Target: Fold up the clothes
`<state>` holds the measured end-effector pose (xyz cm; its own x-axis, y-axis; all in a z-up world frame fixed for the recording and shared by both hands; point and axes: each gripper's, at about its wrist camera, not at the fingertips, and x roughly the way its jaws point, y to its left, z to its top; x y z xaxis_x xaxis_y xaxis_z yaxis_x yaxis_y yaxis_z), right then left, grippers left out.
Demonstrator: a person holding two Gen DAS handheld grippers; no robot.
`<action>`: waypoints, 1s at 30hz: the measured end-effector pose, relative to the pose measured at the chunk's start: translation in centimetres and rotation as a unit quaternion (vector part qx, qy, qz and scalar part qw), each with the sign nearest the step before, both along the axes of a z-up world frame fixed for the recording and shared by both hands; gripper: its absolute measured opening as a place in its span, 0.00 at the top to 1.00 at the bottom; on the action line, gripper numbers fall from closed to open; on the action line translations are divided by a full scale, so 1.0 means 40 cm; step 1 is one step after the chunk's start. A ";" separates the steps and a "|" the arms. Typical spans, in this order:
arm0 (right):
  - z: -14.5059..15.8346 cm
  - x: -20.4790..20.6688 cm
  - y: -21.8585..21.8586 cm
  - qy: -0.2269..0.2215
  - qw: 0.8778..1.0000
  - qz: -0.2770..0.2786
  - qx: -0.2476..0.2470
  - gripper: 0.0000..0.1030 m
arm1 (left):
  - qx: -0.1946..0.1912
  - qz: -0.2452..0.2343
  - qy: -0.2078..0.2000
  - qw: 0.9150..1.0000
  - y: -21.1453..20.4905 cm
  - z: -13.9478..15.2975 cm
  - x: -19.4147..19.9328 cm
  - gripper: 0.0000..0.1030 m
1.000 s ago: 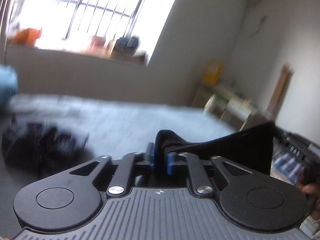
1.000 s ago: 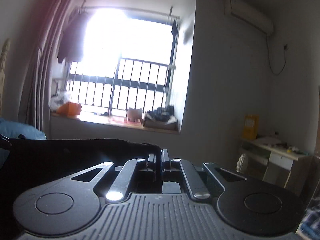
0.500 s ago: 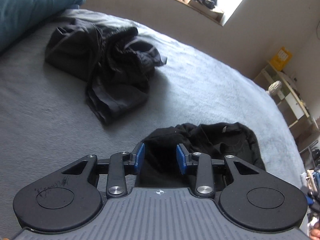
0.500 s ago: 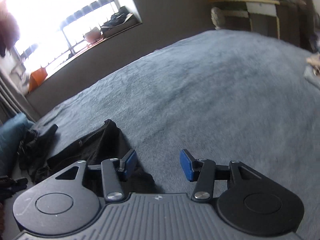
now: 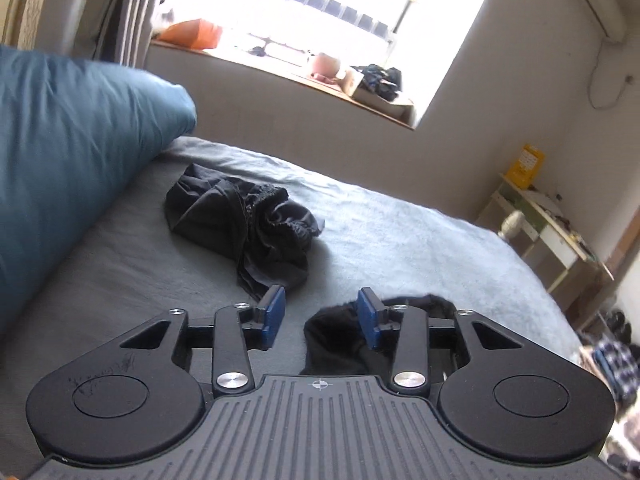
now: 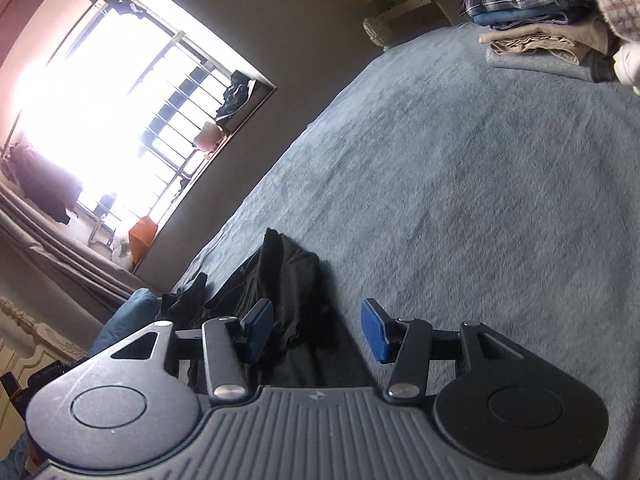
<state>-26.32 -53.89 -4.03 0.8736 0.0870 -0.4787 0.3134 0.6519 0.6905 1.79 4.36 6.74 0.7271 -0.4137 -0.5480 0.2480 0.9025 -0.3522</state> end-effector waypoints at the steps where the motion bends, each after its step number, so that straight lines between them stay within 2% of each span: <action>1: 0.003 -0.011 0.021 -0.004 1.000 0.012 -0.004 0.50 | 0.008 -0.013 0.015 1.000 -0.008 -0.014 -0.024 0.55; 5: 0.013 -0.012 0.149 -0.012 0.994 0.099 -0.036 0.52 | 0.023 -0.072 0.084 0.994 -0.055 -0.125 -0.124 0.55; 7: 0.025 0.003 0.254 -0.014 0.982 0.166 -0.087 0.54 | 0.029 -0.108 0.113 0.987 -0.090 -0.196 -0.175 0.56; 10: 0.020 0.033 0.402 -0.008 0.955 0.245 -0.166 0.57 | 0.040 -0.178 0.131 0.974 -0.150 -0.289 -0.235 0.56; 12: 0.009 0.052 0.500 -0.001 0.932 0.290 -0.216 0.59 | 0.066 -0.223 0.136 0.963 -0.196 -0.338 -0.261 0.57; 14: -0.007 0.070 0.588 0.010 0.909 0.325 -0.261 0.65 | 0.096 -0.259 0.115 0.954 -0.239 -0.379 -0.291 0.58; 16: -0.038 0.089 0.646 0.035 0.891 0.333 -0.307 0.71 | 0.110 -0.273 0.104 0.950 -0.259 -0.408 -0.299 0.59; 17: -0.054 0.098 0.672 0.053 0.879 0.328 -0.342 0.71 | 0.115 -0.278 0.099 0.948 -0.267 -0.421 -0.302 0.60; 19: -0.082 0.114 0.696 0.084 0.863 0.311 -0.389 0.71 | 0.125 -0.288 0.090 0.945 -0.284 -0.447 -0.307 0.63; 23: -0.126 0.139 0.692 0.132 0.856 0.296 -0.402 0.71 | 0.099 -0.281 0.091 0.950 -0.282 -0.473 -0.290 0.70; 24: -0.136 0.144 0.688 0.143 0.854 0.295 -0.403 0.73 | 0.086 -0.276 0.096 0.953 -0.277 -0.480 -0.289 0.75; 25: -0.144 0.149 0.680 0.152 0.853 0.293 -0.403 0.89 | 0.075 -0.272 0.100 0.954 -0.272 -0.485 -0.287 0.86; 26: -0.151 0.154 0.670 0.160 0.854 0.289 -0.403 0.96 | 0.067 -0.270 0.101 0.955 -0.269 -0.488 -0.286 0.92; 28: -0.148 0.161 0.645 0.161 0.858 0.266 -0.408 0.96 | 0.058 -0.265 0.100 0.957 -0.259 -0.490 -0.287 0.96; 30: -0.129 0.162 0.604 0.156 0.870 0.228 -0.408 0.96 | 0.042 -0.261 0.108 0.958 -0.247 -0.489 -0.288 0.97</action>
